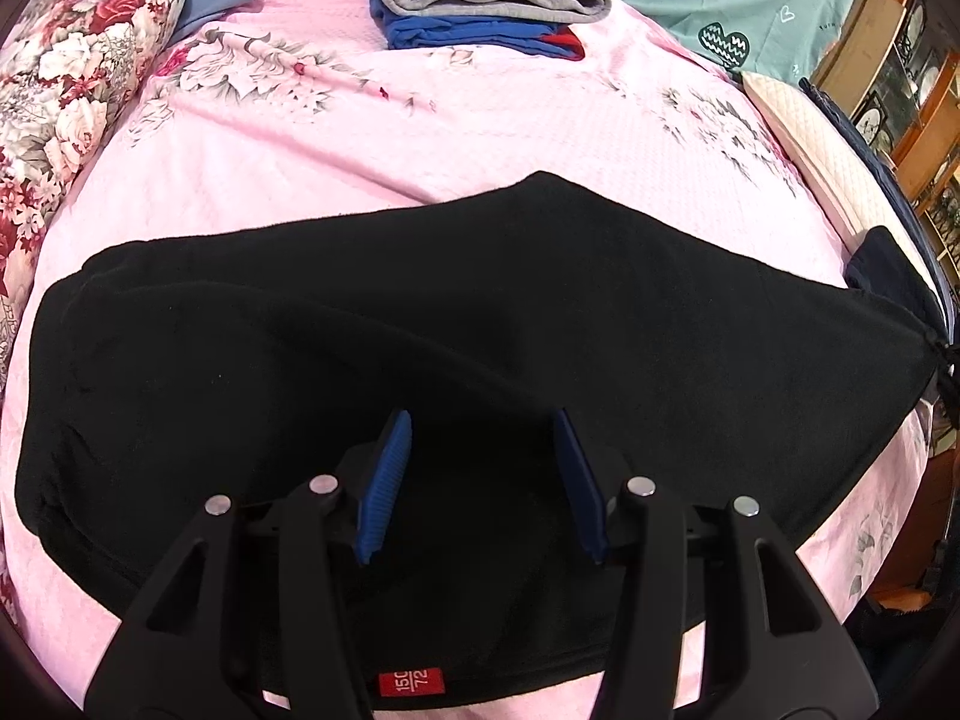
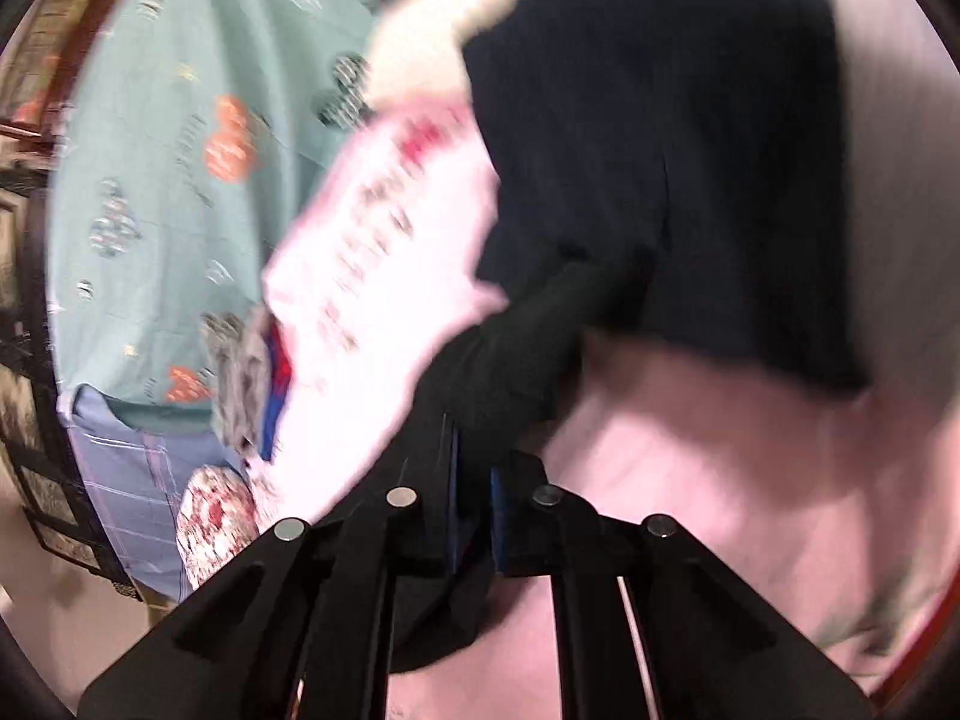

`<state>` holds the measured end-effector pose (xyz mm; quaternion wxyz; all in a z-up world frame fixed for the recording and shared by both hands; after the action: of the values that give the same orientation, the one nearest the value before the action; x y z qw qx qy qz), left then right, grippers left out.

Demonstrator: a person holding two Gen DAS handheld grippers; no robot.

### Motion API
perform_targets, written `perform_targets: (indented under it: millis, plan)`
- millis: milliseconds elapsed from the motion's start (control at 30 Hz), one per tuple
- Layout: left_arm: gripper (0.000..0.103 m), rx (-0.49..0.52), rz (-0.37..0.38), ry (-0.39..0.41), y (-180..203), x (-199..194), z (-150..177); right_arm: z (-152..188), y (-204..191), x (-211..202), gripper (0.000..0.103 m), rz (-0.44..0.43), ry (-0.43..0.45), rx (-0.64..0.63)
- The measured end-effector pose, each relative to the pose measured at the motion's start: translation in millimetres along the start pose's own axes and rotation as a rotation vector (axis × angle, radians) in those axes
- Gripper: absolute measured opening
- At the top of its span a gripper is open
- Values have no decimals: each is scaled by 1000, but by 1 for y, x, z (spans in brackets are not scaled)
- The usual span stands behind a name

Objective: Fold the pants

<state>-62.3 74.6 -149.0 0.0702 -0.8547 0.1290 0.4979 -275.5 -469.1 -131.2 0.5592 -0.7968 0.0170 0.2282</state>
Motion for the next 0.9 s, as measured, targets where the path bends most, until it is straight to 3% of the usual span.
perform_targets:
  millis: [100, 200, 267, 367, 500, 567, 667, 833, 900]
  plan:
    - [53, 2, -3, -14, 0, 5, 4, -1, 19, -7, 3, 98, 9, -16]
    - [53, 2, -12, -19, 0, 7, 6, 15, 46, 7, 8, 139, -81, 76]
    - [53, 5, -13, -18, 0, 5, 6, 18, 52, 3, 33, 145, -88, 121]
    - [54, 9, -38, -15, -3, 4, 6, 18, 43, -13, 51, 159, -63, 99]
    - [54, -7, -85, -33, -17, 10, 12, 24, 39, -17, 52, 187, -102, 75]
    - [42, -17, -119, -38, -25, 9, 13, 26, 45, -5, 52, 207, -121, 86]
    - [33, -61, -136, -47, -40, 6, 17, 23, 44, 10, 52, 197, -138, 57]
    - [32, -122, -167, -38, -61, -1, 25, 29, 32, 40, 52, 148, -182, -28]
    - [32, -126, -184, -29, -64, -4, 27, 33, 30, 45, 43, 86, -190, -20]
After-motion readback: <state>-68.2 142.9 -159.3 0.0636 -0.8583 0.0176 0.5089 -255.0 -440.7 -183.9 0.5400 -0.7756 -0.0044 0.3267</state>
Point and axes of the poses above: each gripper's, at about its wrist camera, not at the fingertips, and x roughly the way its jaws point, y to its right, z to its underside, the point moved 8 cm from there along x, roughly the way its jaws point, and after that the axes turned 11 degrees about -z, right-handed, at the moved point
